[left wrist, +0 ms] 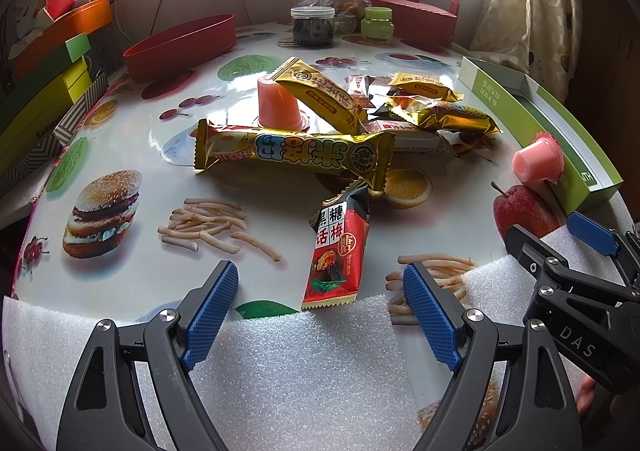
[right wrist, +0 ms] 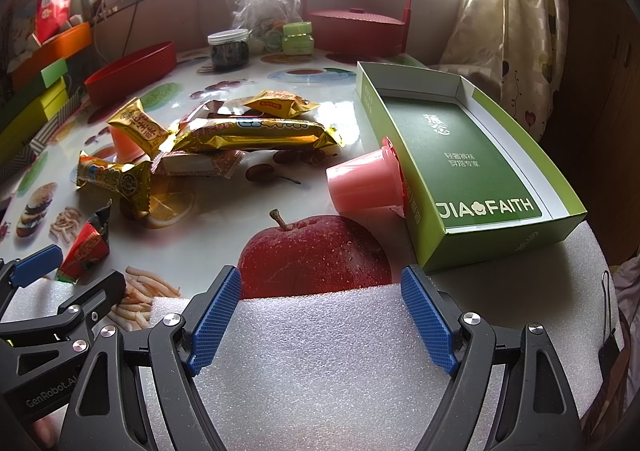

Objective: Organize snacks

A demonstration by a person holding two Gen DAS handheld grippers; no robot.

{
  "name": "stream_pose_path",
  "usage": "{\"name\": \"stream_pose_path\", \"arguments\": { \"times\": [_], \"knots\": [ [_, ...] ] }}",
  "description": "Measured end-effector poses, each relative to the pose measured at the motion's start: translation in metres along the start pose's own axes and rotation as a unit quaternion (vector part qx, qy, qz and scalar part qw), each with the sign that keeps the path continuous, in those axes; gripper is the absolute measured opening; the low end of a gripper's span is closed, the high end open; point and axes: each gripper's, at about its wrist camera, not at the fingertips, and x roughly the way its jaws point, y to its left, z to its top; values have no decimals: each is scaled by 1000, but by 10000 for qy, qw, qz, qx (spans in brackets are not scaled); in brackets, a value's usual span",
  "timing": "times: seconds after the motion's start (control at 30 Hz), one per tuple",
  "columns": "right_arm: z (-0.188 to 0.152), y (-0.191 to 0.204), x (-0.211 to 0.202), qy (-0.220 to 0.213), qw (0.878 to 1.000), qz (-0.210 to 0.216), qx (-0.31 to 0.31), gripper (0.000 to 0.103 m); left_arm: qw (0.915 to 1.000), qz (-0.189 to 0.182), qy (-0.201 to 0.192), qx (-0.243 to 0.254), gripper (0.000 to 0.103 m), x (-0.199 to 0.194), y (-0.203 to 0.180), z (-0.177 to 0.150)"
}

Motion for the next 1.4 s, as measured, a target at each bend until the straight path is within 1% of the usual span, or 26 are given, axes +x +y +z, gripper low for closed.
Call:
{"name": "stream_pose_path", "arguments": {
  "times": [0.83,1.0,1.07,1.13,1.27,1.4],
  "knots": [
    [0,0,0,-4,10000,27,18,83,10000,-34,39,12,85,3,-1,4],
    [2,-2,2,-16,9997,184,152,83,9998,-157,88,-52,85,5,5,9],
    [5,-12,-1,-1,9994,267,218,82,9997,-211,104,-117,85,5,9,11],
    [9,-16,-1,-46,9984,442,357,82,9996,-211,120,-157,85,5,12,12],
    [24,-14,-5,-177,9973,511,502,81,9993,-260,137,-244,85,5,19,13],
    [40,-18,0,-153,9952,712,654,78,9989,-289,154,-329,85,5,25,15]
  ]
}}
